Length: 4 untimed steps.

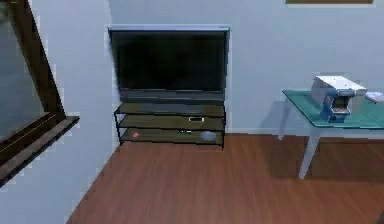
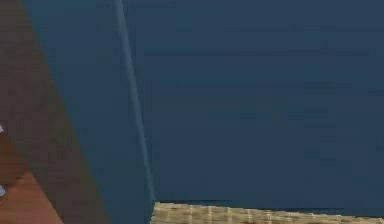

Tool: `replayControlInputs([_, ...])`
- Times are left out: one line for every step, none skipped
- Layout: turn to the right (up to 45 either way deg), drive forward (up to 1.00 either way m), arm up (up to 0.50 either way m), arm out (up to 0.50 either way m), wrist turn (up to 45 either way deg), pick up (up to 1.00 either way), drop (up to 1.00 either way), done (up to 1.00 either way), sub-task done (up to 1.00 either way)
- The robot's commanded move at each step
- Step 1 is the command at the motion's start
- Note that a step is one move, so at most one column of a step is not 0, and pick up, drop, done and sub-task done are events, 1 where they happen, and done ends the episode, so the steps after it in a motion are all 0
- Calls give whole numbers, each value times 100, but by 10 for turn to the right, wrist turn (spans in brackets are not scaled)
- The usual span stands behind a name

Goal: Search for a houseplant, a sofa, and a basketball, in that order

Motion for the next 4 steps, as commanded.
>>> replayControlInputs([0,50,0,0,0,0,0,0,0])
replayControlInputs([450,0,0,0,0,0,0,0,0])
replayControlInputs([60,0,0,0,0,0,0,0,0])
replayControlInputs([0,30,0,0,0,0,0,0,0])
